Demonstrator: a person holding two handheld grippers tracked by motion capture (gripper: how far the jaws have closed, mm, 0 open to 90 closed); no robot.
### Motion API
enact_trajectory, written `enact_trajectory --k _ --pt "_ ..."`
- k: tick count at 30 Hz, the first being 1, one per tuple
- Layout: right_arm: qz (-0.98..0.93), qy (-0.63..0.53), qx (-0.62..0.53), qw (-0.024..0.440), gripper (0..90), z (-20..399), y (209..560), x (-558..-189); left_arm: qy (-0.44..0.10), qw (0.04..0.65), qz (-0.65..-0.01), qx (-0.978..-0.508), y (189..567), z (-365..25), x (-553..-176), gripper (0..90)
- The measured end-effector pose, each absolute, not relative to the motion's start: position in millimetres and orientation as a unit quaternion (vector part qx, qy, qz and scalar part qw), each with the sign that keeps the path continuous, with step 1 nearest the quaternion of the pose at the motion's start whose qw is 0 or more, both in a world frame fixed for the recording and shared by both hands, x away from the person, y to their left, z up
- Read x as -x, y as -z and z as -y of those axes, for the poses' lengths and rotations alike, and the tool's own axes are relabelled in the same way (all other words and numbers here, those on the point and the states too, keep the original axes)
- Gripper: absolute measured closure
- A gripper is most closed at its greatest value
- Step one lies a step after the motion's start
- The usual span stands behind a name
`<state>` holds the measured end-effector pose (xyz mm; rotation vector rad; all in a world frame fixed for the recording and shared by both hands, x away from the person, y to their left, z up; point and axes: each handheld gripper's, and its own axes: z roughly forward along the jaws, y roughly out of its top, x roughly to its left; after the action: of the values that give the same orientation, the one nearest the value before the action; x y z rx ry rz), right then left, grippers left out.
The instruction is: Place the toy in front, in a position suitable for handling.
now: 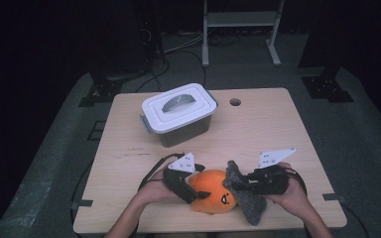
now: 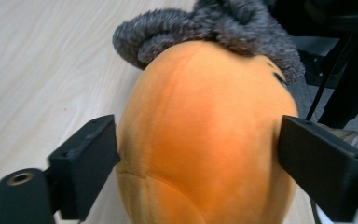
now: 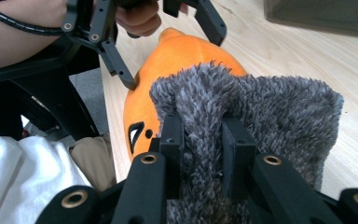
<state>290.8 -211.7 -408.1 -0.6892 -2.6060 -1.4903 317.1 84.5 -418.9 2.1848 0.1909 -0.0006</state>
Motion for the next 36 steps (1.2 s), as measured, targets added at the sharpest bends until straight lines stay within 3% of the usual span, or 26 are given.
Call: enact_trajectory --k 3,6,8,11,15,20,22,24,27,36 --pt "0.845 0.483 0.228 0.031 72.8 213 409 -293 0.005 0.458 -0.075 -0.886 421 -83 -318 19.9" --pt "0.843 0.483 0.236 0.025 73.2 215 407 -294 -0.045 0.470 -0.058 -0.879 414 -82 -314 36.4" --pt "0.842 0.481 0.245 0.011 73.6 218 404 -296 -0.086 0.479 -0.048 -0.873 410 -80 -311 40.1" --pt "0.828 0.499 0.258 0.000 74.0 221 401 -300 -0.135 0.484 -0.033 -0.864 409 -75 -307 39.8" --pt "0.827 0.499 0.260 -0.005 73.8 214 403 -302 -0.110 0.483 -0.042 -0.868 413 -76 -309 33.3" --pt "0.831 0.497 0.251 0.007 73.6 211 408 -300 -0.076 0.494 -0.081 -0.862 410 -80 -315 17.5" --pt "0.833 0.495 0.247 0.006 73.6 211 408 -299 -0.074 0.484 -0.076 -0.868 413 -79 -315 20.6" --pt "0.834 0.492 0.248 0.003 73.7 212 408 -299 -0.076 0.482 -0.068 -0.870 416 -80 -313 29.2" --pt "0.833 0.490 0.255 0.003 73.7 218 410 -300 -0.072 0.478 -0.059 -0.873 415 -83 -312 32.9" --pt "0.821 0.492 0.289 0.011 73.8 235 415 -305 -0.065 0.481 -0.058 -0.872 418 -88 -311 31.6"
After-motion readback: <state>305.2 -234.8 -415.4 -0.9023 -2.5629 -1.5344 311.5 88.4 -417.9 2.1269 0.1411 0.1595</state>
